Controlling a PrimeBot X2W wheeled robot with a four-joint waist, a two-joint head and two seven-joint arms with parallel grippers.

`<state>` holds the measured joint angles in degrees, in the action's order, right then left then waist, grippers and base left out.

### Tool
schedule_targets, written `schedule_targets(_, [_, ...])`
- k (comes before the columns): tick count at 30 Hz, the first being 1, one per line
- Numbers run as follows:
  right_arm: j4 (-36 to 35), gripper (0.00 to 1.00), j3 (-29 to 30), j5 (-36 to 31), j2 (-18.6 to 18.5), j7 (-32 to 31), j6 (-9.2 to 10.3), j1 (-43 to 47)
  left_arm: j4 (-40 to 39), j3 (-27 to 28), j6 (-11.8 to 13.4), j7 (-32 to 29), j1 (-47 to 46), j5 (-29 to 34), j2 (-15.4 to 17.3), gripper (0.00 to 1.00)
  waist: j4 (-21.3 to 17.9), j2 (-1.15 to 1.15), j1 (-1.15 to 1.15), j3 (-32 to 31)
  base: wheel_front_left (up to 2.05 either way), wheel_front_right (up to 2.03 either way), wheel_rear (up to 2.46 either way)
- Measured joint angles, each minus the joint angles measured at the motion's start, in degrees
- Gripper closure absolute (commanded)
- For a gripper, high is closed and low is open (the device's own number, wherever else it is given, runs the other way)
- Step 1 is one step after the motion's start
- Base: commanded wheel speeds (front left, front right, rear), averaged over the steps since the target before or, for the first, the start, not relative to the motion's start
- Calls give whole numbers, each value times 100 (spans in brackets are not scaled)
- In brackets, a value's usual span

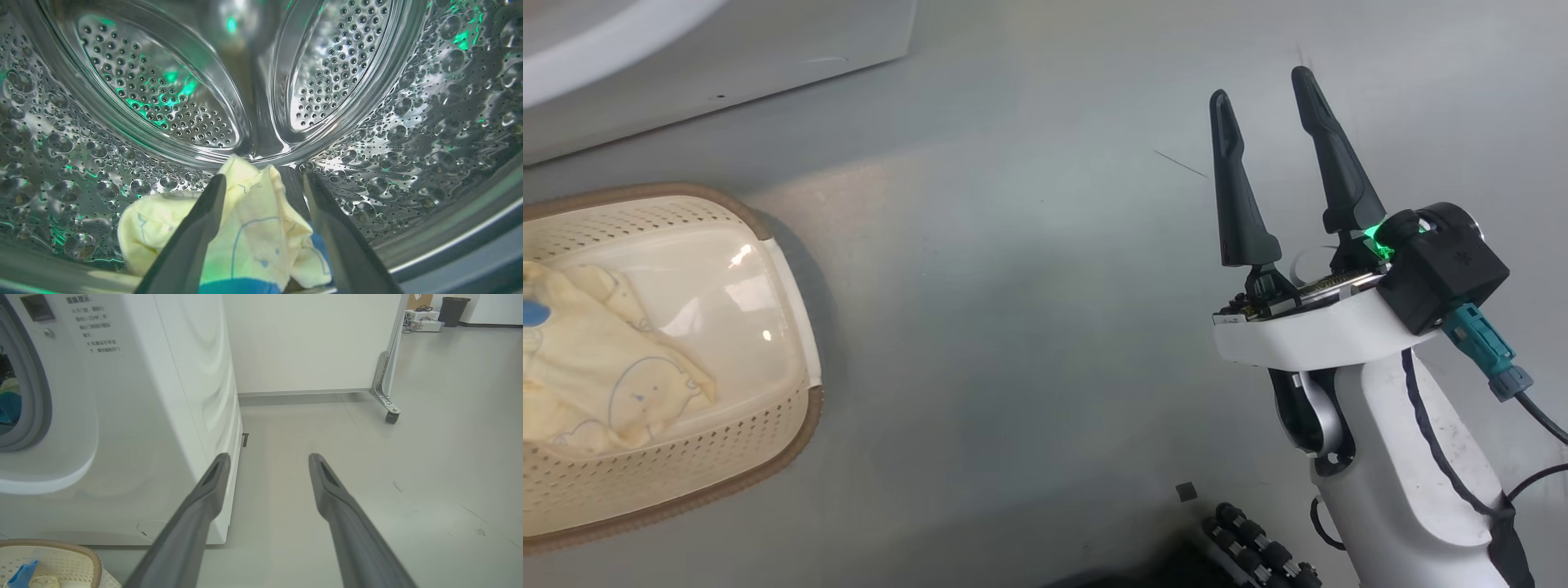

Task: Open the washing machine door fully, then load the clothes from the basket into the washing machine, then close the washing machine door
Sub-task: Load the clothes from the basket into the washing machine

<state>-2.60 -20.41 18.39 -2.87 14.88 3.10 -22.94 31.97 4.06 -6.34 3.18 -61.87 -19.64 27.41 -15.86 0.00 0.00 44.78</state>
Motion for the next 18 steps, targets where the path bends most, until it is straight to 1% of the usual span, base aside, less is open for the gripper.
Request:
schedule_targets(4, [85, 0, 119, -142, 0, 0, -3, 27, -146, 103, 82, 393, 602, -44, -238, 0, 162, 0, 0, -136, 0, 0, 0])
schedule_targets(5, [85, 0, 119, -142, 0, 0, -3, 27, -146, 103, 82, 393, 602, -44, -238, 0, 162, 0, 0, -136, 0, 0, 0])
schedule_targets(12, [192, 0, 356, -355, -77, 0, -52, 241, -474, 141, 235, 1022, 1593, -157, -836, 0, 493, 0, 0, -406, 0, 0, 0])
schedule_targets(18, [250, 0, 545, -457, -169, 0, -69, 386, -704, 100, 303, 1084, 2368, -243, -1308, 0, 805, 0, 0, -670, 0, 0, 0])
